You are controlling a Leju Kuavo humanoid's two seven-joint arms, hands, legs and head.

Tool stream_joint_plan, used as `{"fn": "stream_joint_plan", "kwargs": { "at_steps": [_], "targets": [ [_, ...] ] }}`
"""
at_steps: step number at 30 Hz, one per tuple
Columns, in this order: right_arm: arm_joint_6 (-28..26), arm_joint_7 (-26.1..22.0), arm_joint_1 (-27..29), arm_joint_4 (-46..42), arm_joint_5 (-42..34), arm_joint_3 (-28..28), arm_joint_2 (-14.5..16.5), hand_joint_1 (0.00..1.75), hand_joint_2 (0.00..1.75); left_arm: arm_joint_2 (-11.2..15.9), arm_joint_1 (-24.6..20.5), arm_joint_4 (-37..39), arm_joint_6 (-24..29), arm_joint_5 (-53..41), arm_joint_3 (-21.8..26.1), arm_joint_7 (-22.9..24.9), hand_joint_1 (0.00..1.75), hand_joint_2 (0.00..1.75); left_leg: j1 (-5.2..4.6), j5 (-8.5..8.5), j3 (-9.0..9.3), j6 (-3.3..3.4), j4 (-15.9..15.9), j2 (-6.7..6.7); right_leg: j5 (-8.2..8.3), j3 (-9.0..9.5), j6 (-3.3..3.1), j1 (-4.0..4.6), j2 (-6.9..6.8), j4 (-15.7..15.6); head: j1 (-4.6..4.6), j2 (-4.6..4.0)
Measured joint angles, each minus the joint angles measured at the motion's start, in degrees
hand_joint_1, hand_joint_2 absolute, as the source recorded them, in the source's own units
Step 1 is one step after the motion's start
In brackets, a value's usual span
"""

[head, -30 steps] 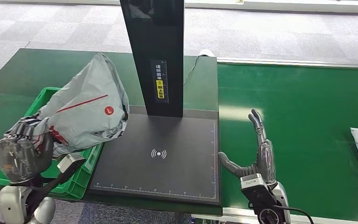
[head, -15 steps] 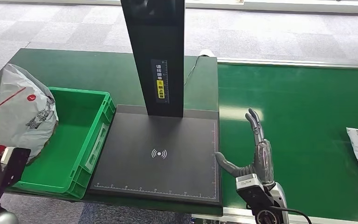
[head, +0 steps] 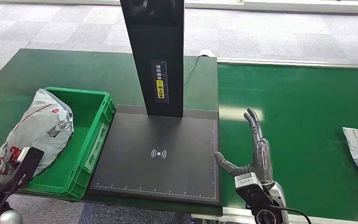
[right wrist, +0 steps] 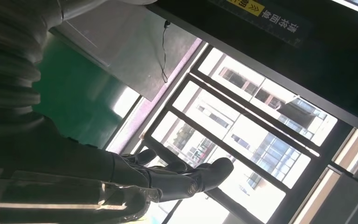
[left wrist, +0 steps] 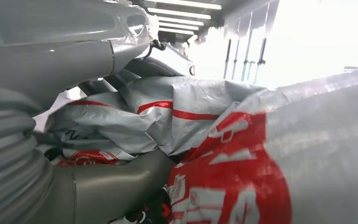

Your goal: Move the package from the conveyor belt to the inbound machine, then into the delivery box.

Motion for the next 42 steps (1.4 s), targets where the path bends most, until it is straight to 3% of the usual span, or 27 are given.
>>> {"fn": "stream_joint_plan", "kwargs": {
  "at_steps": [3, 4, 11, 18, 22, 25, 28, 31, 34, 36, 42],
  "targets": [
    [0.49, 0.23, 0.00, -0.25, 0.19, -0.52, 0.24, 0.00, 1.75, 0.94, -1.02, 1.67, -0.75, 2.98, -2.03, -1.51, 0.16, 1.75, 0.00, 0.00, 0.04, 0.00, 0.00, -0.02, 0.00, 0.07, 0.00, -0.01, -0.03, 0.00, 0.01, 0.00],
    [0.57, 0.28, 0.00, -0.37, 0.15, -0.61, 0.24, 0.00, 1.75, 1.07, -1.13, 1.85, 0.16, 3.47, -2.64, -1.86, 0.00, 1.75, -0.01, 0.00, 0.04, 0.00, 0.00, -0.02, 0.00, 0.07, 0.00, -0.01, -0.02, 0.00, 0.01, 0.00],
    [0.66, 0.42, 0.01, -0.96, -0.42, -0.71, 0.23, 0.00, 1.75, 1.39, -1.33, 2.02, 9.20, 6.24, -5.17, -4.38, 0.00, 1.75, 0.00, 0.00, 0.03, 0.00, 0.01, 0.00, 0.00, 0.04, 0.00, 0.00, -0.01, 0.00, -0.01, 0.00],
    [0.65, 0.44, 0.01, -0.98, -0.54, -0.73, 0.23, 0.00, 1.75, 1.40, -1.36, 1.99, 11.98, 7.95, -6.36, -6.08, 0.00, 1.75, 0.00, 0.00, 0.02, 0.00, 0.00, 0.00, 0.00, 0.02, 0.00, 0.00, 0.00, 0.00, 0.00, 0.00],
    [0.60, 0.44, -0.05, -0.98, -0.84, -0.73, 0.23, 0.00, 1.75, 1.37, -1.35, 1.59, 16.65, 10.95, -7.02, -8.66, 0.00, 0.00, 0.00, 0.00, 0.01, 0.00, 0.01, 0.00, 0.00, 0.03, 0.00, 0.00, -0.01, 0.00, 0.00, 0.00],
    [0.43, 0.44, -0.21, -0.97, -1.13, -0.73, 0.20, 0.00, 1.75, 1.20, -1.34, 0.75, 21.22, 16.85, -7.72, -12.37, 0.00, 0.00, 0.00, 0.00, 0.01, 0.00, 0.01, 0.00, 0.00, 0.03, 0.00, 0.00, -0.01, 0.00, 0.00, 0.00],
    [0.03, 0.32, -0.41, -0.97, -1.63, -0.73, 0.11, 0.00, 1.75, 0.86, -1.18, -0.28, 20.93, 28.76, -8.75, -17.79, 0.00, 0.00, 0.00, 0.00, 0.00, 0.00, 0.01, -0.01, 0.00, 0.03, 0.00, 0.00, -0.01, 0.00, -0.01, 0.00],
    [-0.29, 0.07, -0.69, -0.88, -2.31, -0.72, -0.06, 0.00, 1.75, 0.20, -0.74, -1.57, 14.51, 45.72, -10.48, -23.08, 0.00, 0.00, 0.00, 0.00, 0.00, 0.00, 0.01, -0.01, 0.00, 0.02, 0.00, 0.00, -0.01, 0.00, -0.01, 0.00],
    [-0.52, -0.08, -1.70, -0.36, -3.18, -0.54, -0.45, 0.00, 1.75, -0.56, 0.36, -2.30, 2.23, 61.74, -13.91, -24.39, 0.00, 0.00, 0.00, 0.00, -0.01, 0.00, 0.01, -0.01, 0.00, 0.03, 0.00, -0.01, -0.01, 0.00, 0.00, 0.00],
    [-0.52, -0.13, -2.72, 0.33, -3.96, -0.19, -0.73, 0.00, 1.75, -0.97, 1.21, -2.27, -3.18, 67.31, -17.18, -25.12, 0.00, 0.00, -0.01, 0.00, -0.01, 0.00, 0.01, 0.00, 0.01, 0.03, 0.01, -0.01, -0.01, 0.00, 0.01, 0.00],
    [0.43, 0.09, -5.36, 3.08, -6.00, 1.65, -0.99, 0.00, 1.75, -1.51, 2.70, -1.17, -6.35, 72.73, -25.81, -27.58, 0.00, 0.00, -0.01, 0.00, -0.01, 0.00, 0.02, -0.04, 0.02, 0.03, 0.01, -0.01, -0.03, 0.00, -0.01, 0.00]
  ]
}}
